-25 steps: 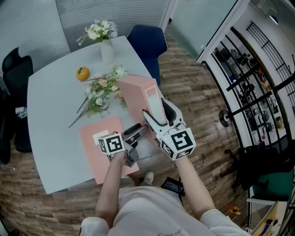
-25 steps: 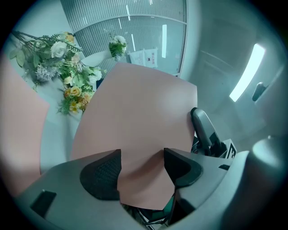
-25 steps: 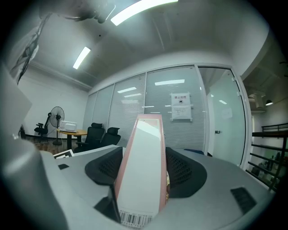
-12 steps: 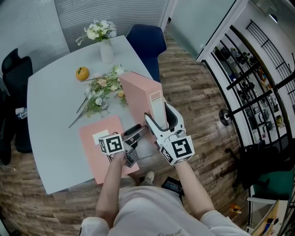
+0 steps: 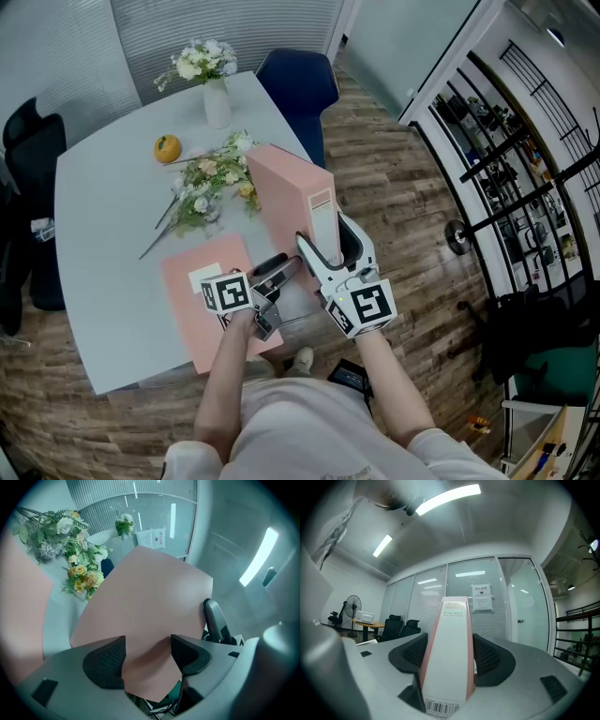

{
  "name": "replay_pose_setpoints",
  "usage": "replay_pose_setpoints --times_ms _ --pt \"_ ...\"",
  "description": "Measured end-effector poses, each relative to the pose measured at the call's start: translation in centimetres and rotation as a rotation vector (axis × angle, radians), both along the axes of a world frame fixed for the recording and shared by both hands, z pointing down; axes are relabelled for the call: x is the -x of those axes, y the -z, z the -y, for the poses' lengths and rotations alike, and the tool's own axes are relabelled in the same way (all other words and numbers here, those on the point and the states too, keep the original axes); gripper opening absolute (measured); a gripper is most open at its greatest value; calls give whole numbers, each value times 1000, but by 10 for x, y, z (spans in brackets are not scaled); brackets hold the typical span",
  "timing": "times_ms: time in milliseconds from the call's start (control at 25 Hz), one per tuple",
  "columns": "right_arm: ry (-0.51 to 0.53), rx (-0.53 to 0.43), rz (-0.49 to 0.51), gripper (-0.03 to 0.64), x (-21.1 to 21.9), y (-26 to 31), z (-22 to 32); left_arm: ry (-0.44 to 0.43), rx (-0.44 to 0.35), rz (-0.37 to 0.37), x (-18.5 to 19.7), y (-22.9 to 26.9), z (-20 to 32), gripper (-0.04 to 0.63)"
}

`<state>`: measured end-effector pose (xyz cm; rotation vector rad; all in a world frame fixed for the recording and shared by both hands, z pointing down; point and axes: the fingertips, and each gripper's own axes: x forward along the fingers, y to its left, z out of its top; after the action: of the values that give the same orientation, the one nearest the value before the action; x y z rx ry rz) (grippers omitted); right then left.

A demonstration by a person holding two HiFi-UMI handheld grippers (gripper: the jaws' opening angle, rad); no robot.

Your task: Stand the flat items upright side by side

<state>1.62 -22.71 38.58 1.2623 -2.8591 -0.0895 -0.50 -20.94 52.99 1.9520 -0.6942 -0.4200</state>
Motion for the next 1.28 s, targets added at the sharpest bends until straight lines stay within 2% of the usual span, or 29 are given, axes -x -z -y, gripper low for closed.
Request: replay_pose_setpoints --times_ms 280,560,840,1280 --pt "9 39 54 313 -3 -8 -1 7 14 11 2 -6 1 287" --pt "32 85 63 313 -8 -14 -2 0 28 24 -2 -11 -2 287" --pt "33 99 48 313 -11 -25 -8 4 39 59 -1 -18 -3 287" --pt "9 156 -9 313 -20 -49 -15 -10 54 57 -6 -26 -8 287"
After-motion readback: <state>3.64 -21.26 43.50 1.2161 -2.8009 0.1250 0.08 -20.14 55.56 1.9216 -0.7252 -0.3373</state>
